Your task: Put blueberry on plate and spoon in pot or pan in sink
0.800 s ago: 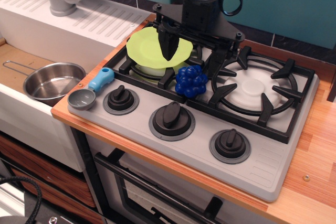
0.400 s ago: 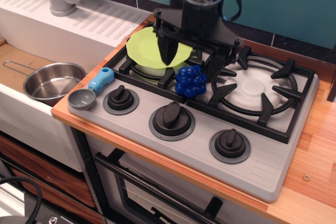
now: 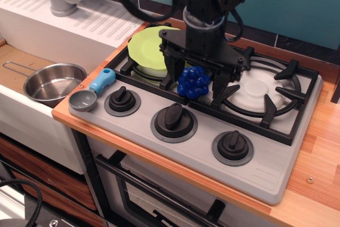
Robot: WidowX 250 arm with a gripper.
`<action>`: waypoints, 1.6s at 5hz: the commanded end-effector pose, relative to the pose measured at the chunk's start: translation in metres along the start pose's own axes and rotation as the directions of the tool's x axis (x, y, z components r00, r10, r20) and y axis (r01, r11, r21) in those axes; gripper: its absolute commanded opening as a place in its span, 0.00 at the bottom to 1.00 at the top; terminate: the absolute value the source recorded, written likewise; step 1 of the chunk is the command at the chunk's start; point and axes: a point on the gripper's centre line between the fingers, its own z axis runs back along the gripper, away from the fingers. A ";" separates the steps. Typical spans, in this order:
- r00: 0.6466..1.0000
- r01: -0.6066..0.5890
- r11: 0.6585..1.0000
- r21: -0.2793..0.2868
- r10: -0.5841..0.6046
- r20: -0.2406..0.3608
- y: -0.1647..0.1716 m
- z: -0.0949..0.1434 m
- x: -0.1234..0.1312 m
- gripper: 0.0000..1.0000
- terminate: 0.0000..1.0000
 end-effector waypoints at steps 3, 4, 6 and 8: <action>0.975 0.037 0.999 0.023 -0.041 0.220 0.009 -0.001 0.006 1.00 0.00; 0.965 0.050 0.998 0.030 -0.056 0.255 0.011 -0.001 0.006 1.00 0.00; 0.957 0.066 0.997 0.026 -0.071 0.281 0.014 -0.005 0.007 1.00 0.00; 0.953 0.074 0.997 0.016 -0.076 0.293 0.015 -0.009 0.010 1.00 0.00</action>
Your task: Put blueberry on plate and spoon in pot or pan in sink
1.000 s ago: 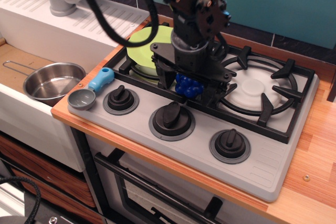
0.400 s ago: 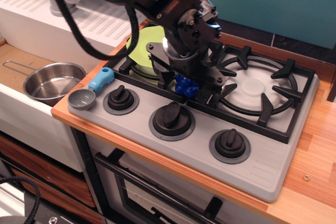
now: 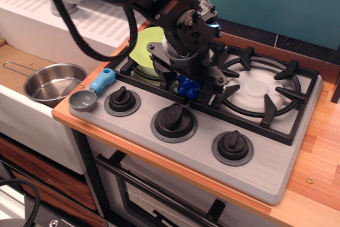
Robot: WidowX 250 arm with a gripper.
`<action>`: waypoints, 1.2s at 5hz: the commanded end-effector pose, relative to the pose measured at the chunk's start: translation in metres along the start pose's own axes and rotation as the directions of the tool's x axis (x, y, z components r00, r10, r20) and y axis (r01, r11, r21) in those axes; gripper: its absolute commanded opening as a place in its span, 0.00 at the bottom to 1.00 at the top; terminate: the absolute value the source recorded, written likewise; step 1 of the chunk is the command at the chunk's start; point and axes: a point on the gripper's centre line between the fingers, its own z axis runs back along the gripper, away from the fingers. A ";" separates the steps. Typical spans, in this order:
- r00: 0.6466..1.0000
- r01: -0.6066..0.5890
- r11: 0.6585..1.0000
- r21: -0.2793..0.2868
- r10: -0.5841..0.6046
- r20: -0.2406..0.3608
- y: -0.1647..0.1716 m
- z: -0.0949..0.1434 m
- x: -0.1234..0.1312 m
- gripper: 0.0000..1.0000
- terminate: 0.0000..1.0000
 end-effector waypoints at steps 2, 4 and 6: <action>0.998 0.011 0.999 -0.044 -0.008 0.061 0.008 0.005 0.016 0.00 0.00; 0.999 0.004 0.999 -0.043 -0.002 0.045 0.007 0.007 0.019 0.00 0.00; 0.999 -0.007 0.999 -0.035 0.006 -0.036 0.007 0.041 0.029 0.00 0.00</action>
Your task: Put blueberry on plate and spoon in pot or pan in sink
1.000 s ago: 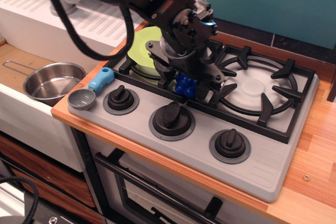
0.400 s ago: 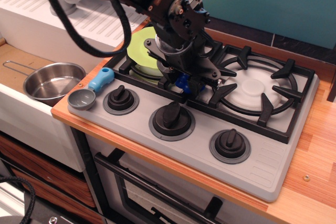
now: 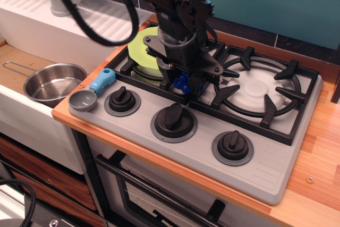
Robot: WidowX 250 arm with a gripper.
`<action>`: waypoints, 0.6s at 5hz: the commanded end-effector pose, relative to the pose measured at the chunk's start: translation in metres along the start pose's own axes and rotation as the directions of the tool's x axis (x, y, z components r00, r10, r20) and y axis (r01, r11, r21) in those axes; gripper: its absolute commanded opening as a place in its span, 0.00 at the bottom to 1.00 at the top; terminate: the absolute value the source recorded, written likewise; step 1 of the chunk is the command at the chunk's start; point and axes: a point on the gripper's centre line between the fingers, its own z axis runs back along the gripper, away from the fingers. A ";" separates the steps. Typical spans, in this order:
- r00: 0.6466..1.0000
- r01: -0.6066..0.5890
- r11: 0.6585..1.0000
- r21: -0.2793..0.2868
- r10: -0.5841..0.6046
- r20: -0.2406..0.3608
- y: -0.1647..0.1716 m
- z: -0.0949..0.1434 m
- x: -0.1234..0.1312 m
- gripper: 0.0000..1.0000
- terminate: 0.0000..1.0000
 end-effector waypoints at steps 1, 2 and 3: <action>1.000 0.002 1.000 0.007 -0.002 0.023 0.004 0.049 0.023 0.00 0.00; 1.000 0.000 1.000 0.007 0.000 0.007 0.006 0.057 0.025 0.00 0.00; 0.999 0.020 1.000 -0.006 -0.020 0.027 0.016 0.052 0.032 0.00 0.00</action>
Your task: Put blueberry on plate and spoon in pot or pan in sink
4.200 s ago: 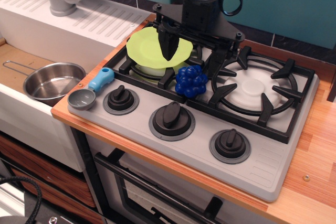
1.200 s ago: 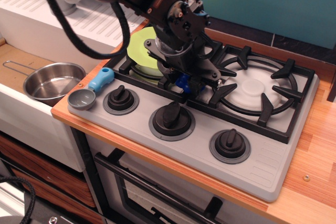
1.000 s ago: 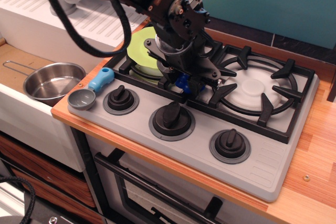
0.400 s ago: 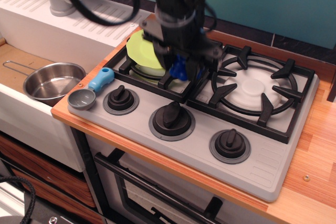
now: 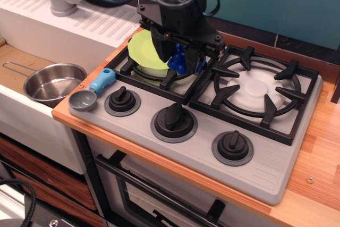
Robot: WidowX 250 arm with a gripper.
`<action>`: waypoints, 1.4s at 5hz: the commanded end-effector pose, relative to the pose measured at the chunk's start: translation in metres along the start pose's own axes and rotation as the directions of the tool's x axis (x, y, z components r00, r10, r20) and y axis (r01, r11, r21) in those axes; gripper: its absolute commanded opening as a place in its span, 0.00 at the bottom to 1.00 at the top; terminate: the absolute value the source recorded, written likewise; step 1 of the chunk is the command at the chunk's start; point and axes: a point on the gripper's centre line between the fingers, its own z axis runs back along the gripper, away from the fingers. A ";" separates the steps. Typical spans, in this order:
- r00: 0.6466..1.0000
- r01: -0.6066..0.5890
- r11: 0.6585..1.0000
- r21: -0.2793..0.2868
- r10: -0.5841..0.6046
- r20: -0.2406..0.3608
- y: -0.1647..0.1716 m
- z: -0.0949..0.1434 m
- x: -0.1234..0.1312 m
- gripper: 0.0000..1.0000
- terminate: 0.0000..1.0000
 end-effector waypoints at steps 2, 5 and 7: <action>0.988 0.087 0.996 -0.011 -0.085 0.131 0.045 -0.009 0.048 0.00 0.00; 0.994 0.068 0.998 0.019 -0.069 0.081 0.079 -0.003 0.049 0.00 0.00; 0.995 0.050 0.999 0.013 -0.051 0.090 0.071 -0.005 0.042 0.00 0.00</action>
